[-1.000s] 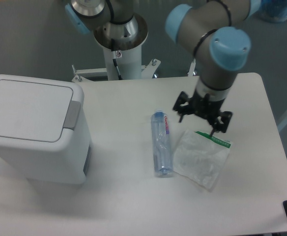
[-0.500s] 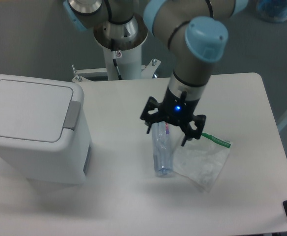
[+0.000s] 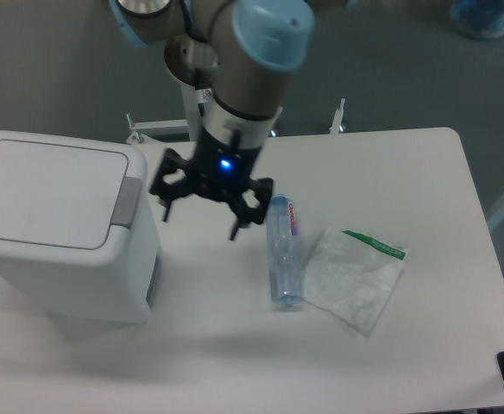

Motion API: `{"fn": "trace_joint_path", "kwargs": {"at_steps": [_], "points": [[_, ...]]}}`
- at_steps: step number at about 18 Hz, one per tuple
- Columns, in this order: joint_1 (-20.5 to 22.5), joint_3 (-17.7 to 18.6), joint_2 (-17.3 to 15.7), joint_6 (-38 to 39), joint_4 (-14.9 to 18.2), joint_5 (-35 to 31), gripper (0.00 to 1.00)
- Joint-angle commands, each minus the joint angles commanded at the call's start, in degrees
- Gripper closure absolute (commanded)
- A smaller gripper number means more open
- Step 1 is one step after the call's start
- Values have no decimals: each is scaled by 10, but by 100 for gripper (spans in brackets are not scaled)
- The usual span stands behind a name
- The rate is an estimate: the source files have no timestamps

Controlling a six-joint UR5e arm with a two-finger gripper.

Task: Open the trash can
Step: 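Move the gripper over the bottle toward the trash can's grey handle, then press the gripper down on the grey handle to flip the lid up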

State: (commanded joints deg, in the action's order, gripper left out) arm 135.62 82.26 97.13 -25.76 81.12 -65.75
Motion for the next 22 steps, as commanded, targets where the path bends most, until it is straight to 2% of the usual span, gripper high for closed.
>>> {"fn": "trace_joint_path", "kwargs": {"at_steps": [4,10,22], "points": [[-3,12,-4,17,-3,1,0],[-4,13,13,21,-5,4,0],[-4,33,13,26,-5,14,0]]}}
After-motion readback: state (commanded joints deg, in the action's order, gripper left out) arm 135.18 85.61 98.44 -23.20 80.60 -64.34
